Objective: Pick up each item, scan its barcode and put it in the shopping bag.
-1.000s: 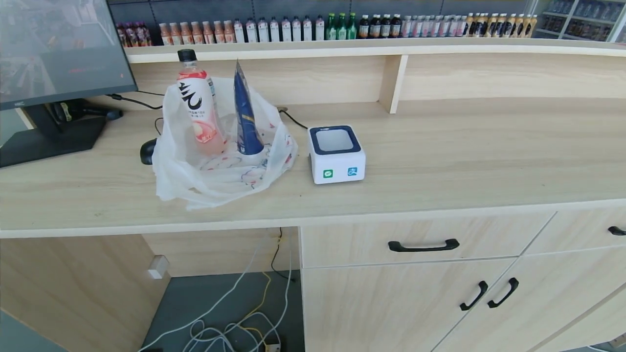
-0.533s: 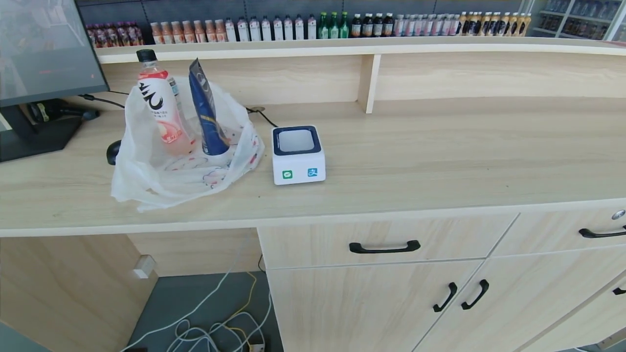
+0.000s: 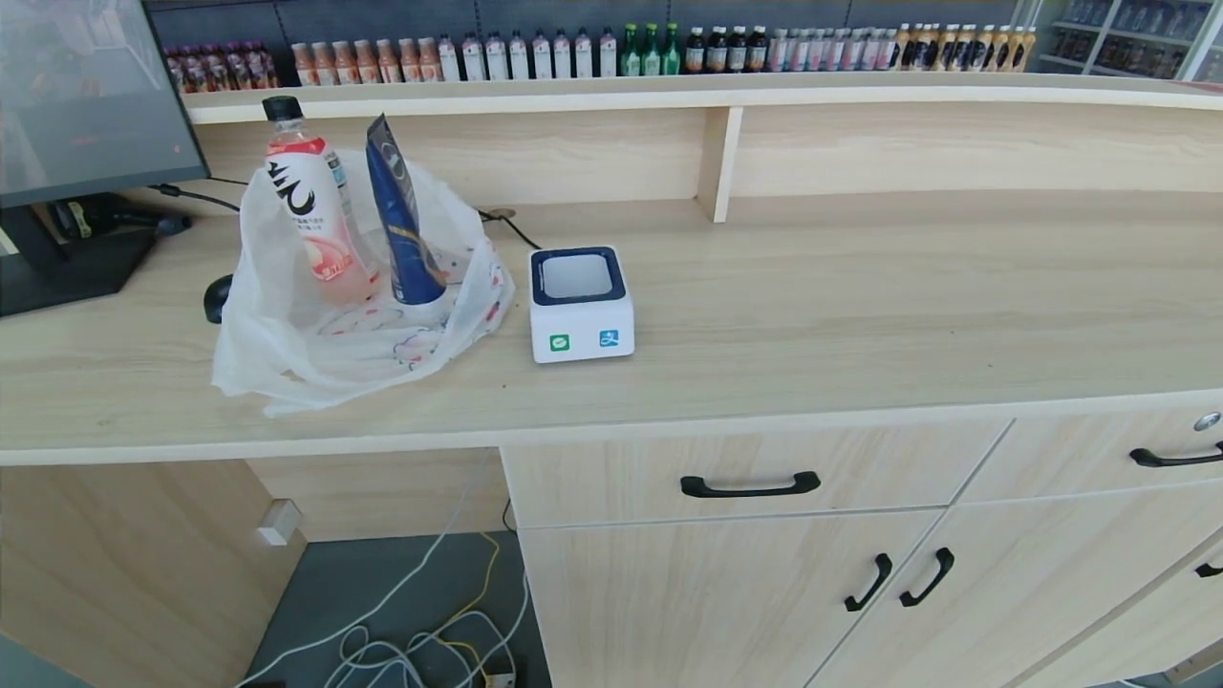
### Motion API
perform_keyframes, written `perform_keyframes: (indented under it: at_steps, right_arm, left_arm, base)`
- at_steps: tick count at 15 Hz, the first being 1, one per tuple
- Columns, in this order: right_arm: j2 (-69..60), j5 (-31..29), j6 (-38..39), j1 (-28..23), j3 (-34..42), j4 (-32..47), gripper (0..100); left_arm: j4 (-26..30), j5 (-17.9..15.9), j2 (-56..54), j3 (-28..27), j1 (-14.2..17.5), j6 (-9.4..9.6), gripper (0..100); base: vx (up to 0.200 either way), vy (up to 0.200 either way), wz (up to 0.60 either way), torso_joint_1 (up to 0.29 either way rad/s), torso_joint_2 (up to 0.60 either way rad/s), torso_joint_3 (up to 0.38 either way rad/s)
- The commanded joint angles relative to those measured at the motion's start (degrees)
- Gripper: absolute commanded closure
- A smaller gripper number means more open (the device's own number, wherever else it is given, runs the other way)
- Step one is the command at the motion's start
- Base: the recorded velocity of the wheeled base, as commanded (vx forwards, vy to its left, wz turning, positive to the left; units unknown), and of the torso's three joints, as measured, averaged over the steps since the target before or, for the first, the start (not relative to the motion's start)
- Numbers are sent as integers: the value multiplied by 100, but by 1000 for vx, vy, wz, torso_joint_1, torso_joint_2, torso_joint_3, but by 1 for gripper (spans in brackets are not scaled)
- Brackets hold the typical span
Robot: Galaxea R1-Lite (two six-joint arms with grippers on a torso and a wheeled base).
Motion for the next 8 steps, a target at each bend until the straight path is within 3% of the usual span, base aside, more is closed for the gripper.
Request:
perform_keyframes:
  at_steps: [1,8]
  right_arm:
    - [9,-2,4,13,1,-4,0]
    - [9,-2,-57,13,1,-4,0]
  left_arm:
    - [0,1,-1,0,4,25,0]
    - [0,1,-1,0,4,25,0]
  base:
    - [0,0,0,0,0,0]
    - [0,0,0,0,0,0]
